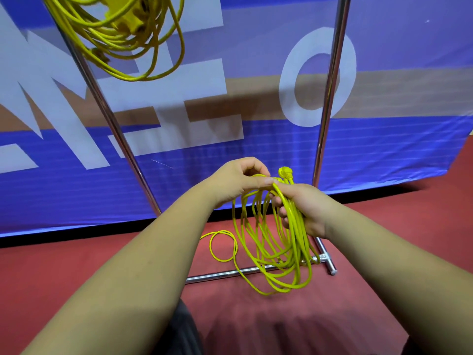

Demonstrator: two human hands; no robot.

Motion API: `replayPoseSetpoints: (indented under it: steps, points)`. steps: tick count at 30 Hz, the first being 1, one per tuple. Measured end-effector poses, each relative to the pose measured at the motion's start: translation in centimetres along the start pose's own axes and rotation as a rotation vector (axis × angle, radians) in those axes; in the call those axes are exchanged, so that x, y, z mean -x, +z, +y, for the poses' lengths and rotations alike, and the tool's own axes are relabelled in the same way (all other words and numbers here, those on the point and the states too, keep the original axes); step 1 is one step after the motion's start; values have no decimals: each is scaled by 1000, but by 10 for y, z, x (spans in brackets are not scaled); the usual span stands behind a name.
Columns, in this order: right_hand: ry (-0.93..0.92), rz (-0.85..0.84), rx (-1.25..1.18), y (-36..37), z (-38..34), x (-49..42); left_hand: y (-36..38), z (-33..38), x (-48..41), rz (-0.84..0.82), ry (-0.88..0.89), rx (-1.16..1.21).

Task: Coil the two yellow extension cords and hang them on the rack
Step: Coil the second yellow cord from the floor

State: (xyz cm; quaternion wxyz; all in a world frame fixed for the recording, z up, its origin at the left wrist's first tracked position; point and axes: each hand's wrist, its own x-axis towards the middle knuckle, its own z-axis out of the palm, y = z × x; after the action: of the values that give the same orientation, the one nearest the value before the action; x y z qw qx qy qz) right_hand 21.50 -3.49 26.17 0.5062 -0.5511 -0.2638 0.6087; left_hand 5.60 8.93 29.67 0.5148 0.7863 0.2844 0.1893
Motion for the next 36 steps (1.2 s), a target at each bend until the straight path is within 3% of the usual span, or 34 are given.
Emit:
replayPoseSetpoints:
  steps: [12, 20, 24, 28, 31, 36]
  points:
    - [-34, -34, -24, -4, -2, -2, -13, -12, -6, -28, -45, -153]
    - [23, -53, 8, -2, -3, -1, -8, -16, -10, 82, 122, -509]
    - [57, -76, -17, -4, -5, -2, -5, -24, -18, 103, 50, -620]
    - [52, -170, -15, -4, -8, 0, -7, -36, -20, 4, -108, -605]
    - [60, -257, 3, -3, -13, 5, -10, -37, -19, -112, -83, -473]
    - [87, -294, 31, -6, -18, 8, -10, -29, -18, -129, -29, -474]
